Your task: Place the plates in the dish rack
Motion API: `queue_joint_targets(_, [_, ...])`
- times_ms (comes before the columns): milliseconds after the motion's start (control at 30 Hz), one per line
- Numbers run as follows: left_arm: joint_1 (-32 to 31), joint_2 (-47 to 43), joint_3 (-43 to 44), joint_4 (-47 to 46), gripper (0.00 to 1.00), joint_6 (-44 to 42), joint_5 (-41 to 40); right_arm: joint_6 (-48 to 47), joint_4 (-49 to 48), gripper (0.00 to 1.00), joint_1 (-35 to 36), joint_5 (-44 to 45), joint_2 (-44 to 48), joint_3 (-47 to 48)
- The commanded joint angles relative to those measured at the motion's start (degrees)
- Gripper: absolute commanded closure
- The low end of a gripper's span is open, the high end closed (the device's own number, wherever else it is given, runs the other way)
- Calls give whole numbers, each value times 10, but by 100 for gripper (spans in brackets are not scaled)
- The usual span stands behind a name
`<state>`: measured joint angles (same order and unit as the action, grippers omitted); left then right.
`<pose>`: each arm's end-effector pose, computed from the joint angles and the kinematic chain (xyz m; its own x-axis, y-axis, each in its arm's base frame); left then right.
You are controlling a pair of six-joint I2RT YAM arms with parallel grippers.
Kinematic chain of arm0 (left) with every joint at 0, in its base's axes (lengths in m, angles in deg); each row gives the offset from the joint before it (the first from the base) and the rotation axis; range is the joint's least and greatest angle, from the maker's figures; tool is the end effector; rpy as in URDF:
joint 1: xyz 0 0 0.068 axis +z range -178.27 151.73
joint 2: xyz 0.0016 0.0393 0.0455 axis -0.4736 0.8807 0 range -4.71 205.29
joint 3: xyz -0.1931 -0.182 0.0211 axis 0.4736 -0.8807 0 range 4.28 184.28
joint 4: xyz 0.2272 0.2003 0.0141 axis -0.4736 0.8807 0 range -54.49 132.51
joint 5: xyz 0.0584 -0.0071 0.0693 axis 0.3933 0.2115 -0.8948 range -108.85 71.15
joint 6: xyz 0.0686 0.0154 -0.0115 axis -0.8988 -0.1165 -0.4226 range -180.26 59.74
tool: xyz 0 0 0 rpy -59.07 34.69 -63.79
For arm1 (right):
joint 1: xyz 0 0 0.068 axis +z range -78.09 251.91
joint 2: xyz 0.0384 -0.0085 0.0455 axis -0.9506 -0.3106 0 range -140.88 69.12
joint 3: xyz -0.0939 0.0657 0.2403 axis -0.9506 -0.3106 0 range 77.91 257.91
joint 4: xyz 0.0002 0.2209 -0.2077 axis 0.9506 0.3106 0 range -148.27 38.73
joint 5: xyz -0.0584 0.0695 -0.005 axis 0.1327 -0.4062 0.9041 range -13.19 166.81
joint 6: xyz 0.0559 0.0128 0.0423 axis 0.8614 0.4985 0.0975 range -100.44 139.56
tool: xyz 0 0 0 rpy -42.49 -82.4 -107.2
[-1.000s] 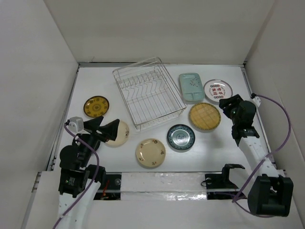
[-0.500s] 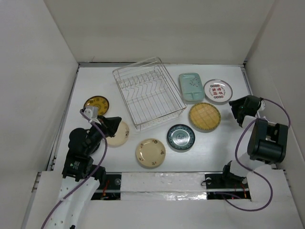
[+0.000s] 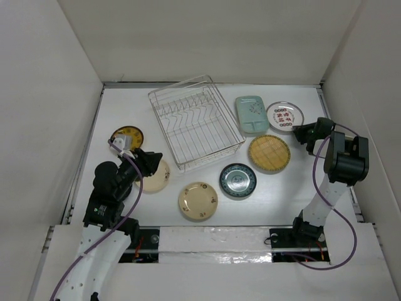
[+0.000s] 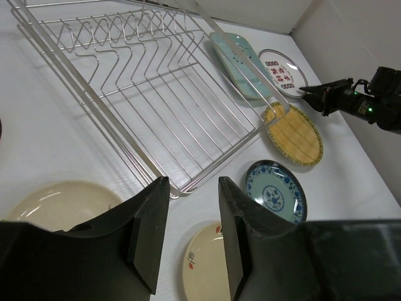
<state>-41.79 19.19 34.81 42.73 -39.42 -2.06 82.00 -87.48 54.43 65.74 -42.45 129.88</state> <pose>0.1859 -0.0622 0.3093 -0.1889 -0.3049 -0.9335 0.4682 0.8076 -0.3585 0.4099 -0.1173 0.0671 -0.1021 0.9442 -0.3130 0.4910 0.3215 0.8097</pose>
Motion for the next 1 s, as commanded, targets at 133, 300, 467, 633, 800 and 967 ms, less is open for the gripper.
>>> queue_joint_targets(133, [-4, -3, 27, -15, 64, 1, -39, 29, -14, 90, 5, 45, 41, -14])
queue_joint_targets(300, [-4, -3, 29, -13, 62, 5, -57, -28, 37, 100, -2, 107, 157, -27])
queue_joint_targets(467, [-4, 3, 29, -22, 60, 30, -70, -105, 70, 100, 40, 213, 288, -10])
queue_joint_targets(633, [-4, -1, 38, -25, 73, 15, -54, -248, 66, 100, 146, 230, 346, 61])
queue_joint_targets(800, [-4, -9, 31, -37, 100, -8, -63, -420, 187, 100, 297, 220, 254, 258])
queue_joint_targets(967, [-4, -22, 32, -22, 100, -17, -102, -538, 292, 100, 410, 376, 139, 417])
